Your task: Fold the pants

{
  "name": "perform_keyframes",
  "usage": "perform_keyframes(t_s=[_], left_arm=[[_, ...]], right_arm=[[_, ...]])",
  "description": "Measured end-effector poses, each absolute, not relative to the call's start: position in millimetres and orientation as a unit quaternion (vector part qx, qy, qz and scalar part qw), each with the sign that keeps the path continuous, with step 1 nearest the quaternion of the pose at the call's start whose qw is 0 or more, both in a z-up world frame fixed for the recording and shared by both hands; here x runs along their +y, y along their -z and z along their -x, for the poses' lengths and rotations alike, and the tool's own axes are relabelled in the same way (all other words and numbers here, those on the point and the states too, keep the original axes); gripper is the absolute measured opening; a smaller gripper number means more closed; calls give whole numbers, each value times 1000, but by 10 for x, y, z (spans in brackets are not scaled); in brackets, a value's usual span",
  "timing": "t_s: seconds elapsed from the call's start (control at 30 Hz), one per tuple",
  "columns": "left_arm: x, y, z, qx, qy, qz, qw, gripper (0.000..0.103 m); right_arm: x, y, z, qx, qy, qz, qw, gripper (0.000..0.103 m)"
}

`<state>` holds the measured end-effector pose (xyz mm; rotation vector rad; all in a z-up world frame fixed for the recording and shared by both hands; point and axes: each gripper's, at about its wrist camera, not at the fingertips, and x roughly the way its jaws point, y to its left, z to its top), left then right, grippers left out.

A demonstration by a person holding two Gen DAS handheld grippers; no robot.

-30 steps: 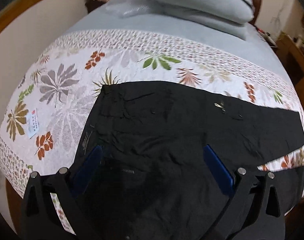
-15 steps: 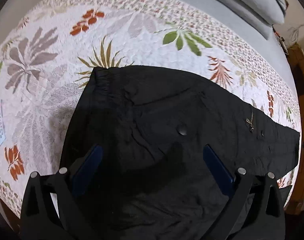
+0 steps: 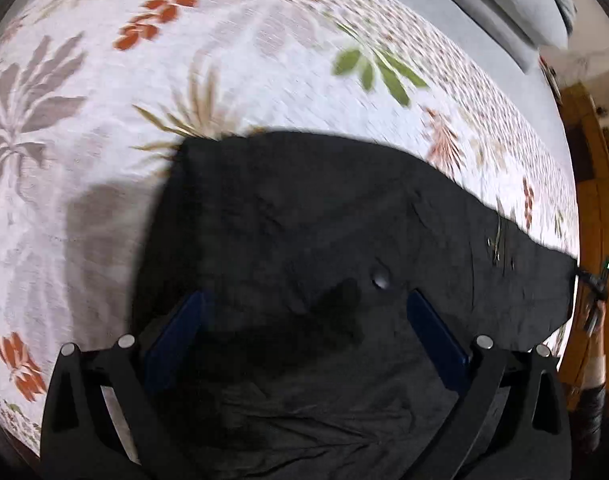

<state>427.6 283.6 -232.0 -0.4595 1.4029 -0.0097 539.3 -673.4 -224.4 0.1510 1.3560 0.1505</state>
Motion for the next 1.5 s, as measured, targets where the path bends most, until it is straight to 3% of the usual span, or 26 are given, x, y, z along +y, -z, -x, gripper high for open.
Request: perform_keyframes(t_s=[0.13, 0.4, 0.63, 0.83, 1.0, 1.07, 1.17, 1.23, 1.33, 1.5], left_arm=[[3088, 2391, -4339, 653, -8, 257, 712, 101], [3328, 2510, -4318, 671, -47, 242, 699, 101], [3021, 2674, -4488, 706, 11, 208, 677, 101], [3072, 2594, -4464, 688, 49, 268, 673, 100], [2896, 2561, -4488, 702, 64, 223, 674, 100], [2890, 2573, -4494, 700, 63, 225, 675, 100], [2891, 2574, -4496, 694, 61, 233, 679, 100], [2885, 2561, -4490, 691, 62, 228, 683, 100], [2845, 2556, -4505, 685, 62, 227, 690, 100], [2727, 2531, -4489, 675, 67, 203, 706, 100]], right_arm=[[-6586, 2372, -5451, 633, -57, -28, 771, 100], [-6553, 2399, -5499, 631, -62, -27, 773, 100], [-6545, 2394, -5438, 615, -74, -11, 785, 100], [-6560, 2410, -5454, 615, -81, -3, 784, 100], [-6514, 2428, -5453, 618, -80, 3, 782, 100], [-6494, 2411, -5418, 612, -83, 15, 787, 95], [-6554, 2332, -5366, 598, -81, 15, 797, 75], [-6628, 2271, -5334, 589, -74, 12, 805, 50], [-6698, 2182, -5281, 576, -69, 12, 815, 24], [-6580, 2064, -5176, 557, -74, 66, 824, 14]])
